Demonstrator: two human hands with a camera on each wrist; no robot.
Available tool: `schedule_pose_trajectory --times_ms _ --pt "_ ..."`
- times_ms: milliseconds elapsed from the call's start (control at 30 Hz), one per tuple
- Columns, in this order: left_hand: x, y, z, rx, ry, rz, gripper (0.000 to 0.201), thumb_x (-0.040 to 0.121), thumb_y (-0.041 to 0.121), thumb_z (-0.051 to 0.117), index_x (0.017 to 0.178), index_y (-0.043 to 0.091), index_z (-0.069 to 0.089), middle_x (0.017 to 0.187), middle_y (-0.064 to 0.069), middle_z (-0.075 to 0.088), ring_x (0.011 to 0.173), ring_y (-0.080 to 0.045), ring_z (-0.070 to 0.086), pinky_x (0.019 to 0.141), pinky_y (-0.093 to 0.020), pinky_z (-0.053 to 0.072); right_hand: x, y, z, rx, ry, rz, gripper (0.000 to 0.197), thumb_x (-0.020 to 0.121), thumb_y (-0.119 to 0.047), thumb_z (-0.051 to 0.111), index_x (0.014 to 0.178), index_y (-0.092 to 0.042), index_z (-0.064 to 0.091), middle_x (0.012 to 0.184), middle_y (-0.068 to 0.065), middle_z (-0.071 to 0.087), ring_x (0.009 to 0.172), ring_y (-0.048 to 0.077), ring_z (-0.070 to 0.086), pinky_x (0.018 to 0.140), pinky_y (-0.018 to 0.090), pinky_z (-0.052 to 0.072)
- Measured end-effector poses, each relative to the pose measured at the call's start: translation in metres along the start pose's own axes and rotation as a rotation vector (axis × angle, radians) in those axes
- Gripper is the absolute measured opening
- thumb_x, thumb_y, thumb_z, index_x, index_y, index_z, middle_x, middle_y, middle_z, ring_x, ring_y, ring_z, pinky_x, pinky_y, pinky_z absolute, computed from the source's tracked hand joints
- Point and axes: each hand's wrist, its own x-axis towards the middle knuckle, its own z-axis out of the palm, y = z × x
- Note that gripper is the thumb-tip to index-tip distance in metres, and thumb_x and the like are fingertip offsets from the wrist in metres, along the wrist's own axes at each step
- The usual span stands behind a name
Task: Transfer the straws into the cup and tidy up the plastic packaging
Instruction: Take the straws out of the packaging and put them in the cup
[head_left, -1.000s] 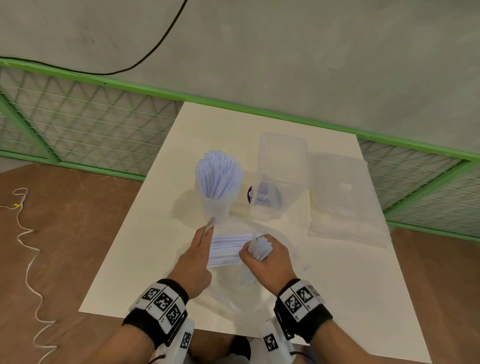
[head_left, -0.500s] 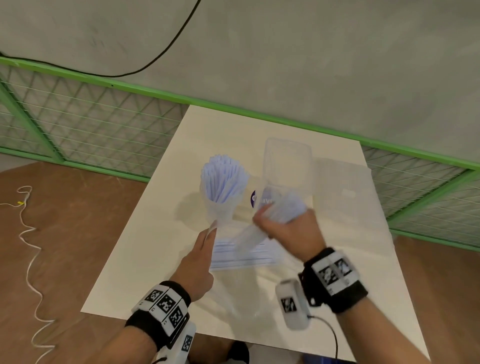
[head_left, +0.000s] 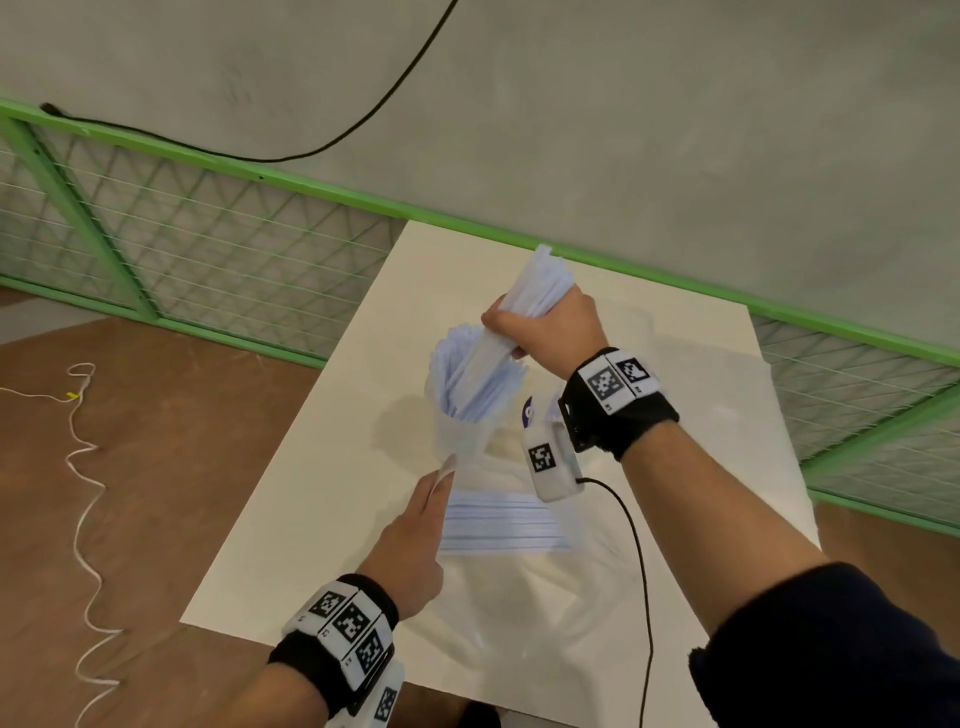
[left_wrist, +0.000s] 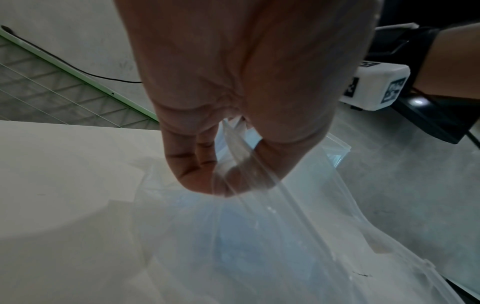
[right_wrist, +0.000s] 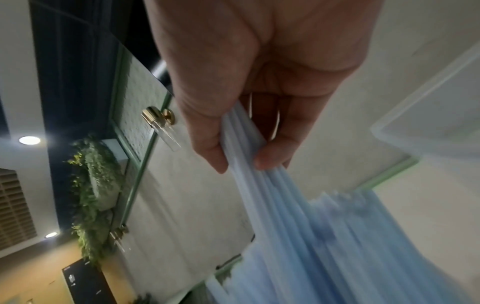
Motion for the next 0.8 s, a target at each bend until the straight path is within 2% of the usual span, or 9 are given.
schedule_pose_trajectory --times_ms 100,167,200,267,367,467,533,667,800 --pt "0.0 0.001 0.0 -0.007 0.007 0.017 0.102 0.073 -0.012 0.046 0.153 0.028 -0.002 0.156 0.027 -0.011 0.121 -0.021 0.052 0.087 -0.033 0.053 0.005 0.017 0.022 -0.152 -0.112 0.019 0.041 0.072 -0.051 0.075 0.098 -0.02 0.072 0.1 0.004 0.072 0.092 0.021 0.068 0.082 0.039 0.057" --pt "0.0 0.001 -0.001 -0.009 0.01 0.022 0.102 0.074 -0.013 0.046 0.153 0.028 -0.002 0.156 0.026 -0.01 0.123 -0.021 0.05 0.089 -0.033 0.053 0.004 0.027 0.035 -0.239 -0.181 -0.044 0.063 0.06 -0.069 0.073 0.108 -0.029 0.068 0.116 0.002 0.065 0.11 0.024 0.06 0.096 0.041 0.049" --pt "0.0 0.002 -0.001 -0.009 0.012 0.021 0.102 0.074 -0.013 0.047 0.153 0.028 -0.002 0.156 0.025 -0.009 0.123 -0.02 0.05 0.089 -0.032 0.052 0.004 0.031 0.036 -0.286 -0.21 -0.078 0.072 0.054 -0.073 0.074 0.114 -0.036 0.064 0.128 0.0 0.057 0.122 0.024 0.051 0.105 0.041 0.041" --pt "-0.001 0.003 -0.002 -0.017 0.015 0.012 0.102 0.075 -0.013 0.047 0.153 0.028 -0.003 0.157 0.023 -0.007 0.125 -0.019 0.049 0.092 -0.032 0.051 0.0 0.031 0.028 -0.28 -0.208 -0.107 0.089 0.052 -0.066 0.084 0.131 -0.04 0.05 0.147 -0.001 0.034 0.136 0.023 0.03 0.112 0.039 0.028" --pt "-0.003 0.004 -0.005 -0.029 0.013 0.003 0.1 0.076 -0.012 0.046 0.153 0.029 -0.002 0.157 0.023 -0.007 0.121 -0.019 0.051 0.093 -0.032 0.051 -0.013 0.028 0.012 -0.045 -0.044 -0.231 0.111 0.053 -0.061 0.087 0.145 -0.034 0.032 0.154 -0.002 0.021 0.143 0.019 0.024 0.117 0.047 0.027" --pt "-0.004 0.003 -0.005 -0.014 0.017 -0.002 0.099 0.076 -0.012 0.046 0.153 0.027 -0.001 0.157 0.025 -0.01 0.112 -0.019 0.056 0.087 -0.031 0.053 -0.032 0.03 0.014 0.109 0.102 -0.346 0.092 0.076 -0.049 0.077 0.149 -0.023 0.027 0.157 -0.001 0.022 0.143 0.017 0.029 0.114 0.046 0.032" --pt "-0.004 0.001 -0.004 -0.007 0.02 0.004 0.099 0.075 -0.012 0.046 0.153 0.027 -0.001 0.156 0.026 -0.01 0.115 -0.019 0.056 0.088 -0.031 0.052 -0.041 0.035 0.023 0.027 0.07 -0.389 0.077 0.089 -0.045 0.063 0.15 -0.018 0.025 0.159 0.002 0.025 0.145 0.018 0.027 0.116 0.045 0.03" --pt "-0.004 0.002 -0.004 -0.004 0.015 0.001 0.1 0.075 -0.012 0.046 0.153 0.028 -0.001 0.155 0.027 -0.011 0.113 -0.019 0.056 0.087 -0.03 0.052 -0.044 0.045 0.04 -0.283 -0.102 -0.459 0.063 0.097 -0.044 0.042 0.151 -0.012 0.03 0.158 0.002 0.029 0.149 0.017 0.013 0.12 0.039 0.018" --pt "-0.006 0.004 -0.006 -0.011 0.013 -0.005 0.099 0.076 -0.012 0.046 0.153 0.027 -0.001 0.155 0.027 -0.01 0.113 -0.017 0.055 0.087 -0.029 0.052 -0.038 0.043 0.04 -0.188 -0.024 -0.48 0.05 0.101 -0.025 0.045 0.148 -0.011 0.035 0.155 0.005 0.036 0.145 0.017 0.026 0.117 0.023 0.017"
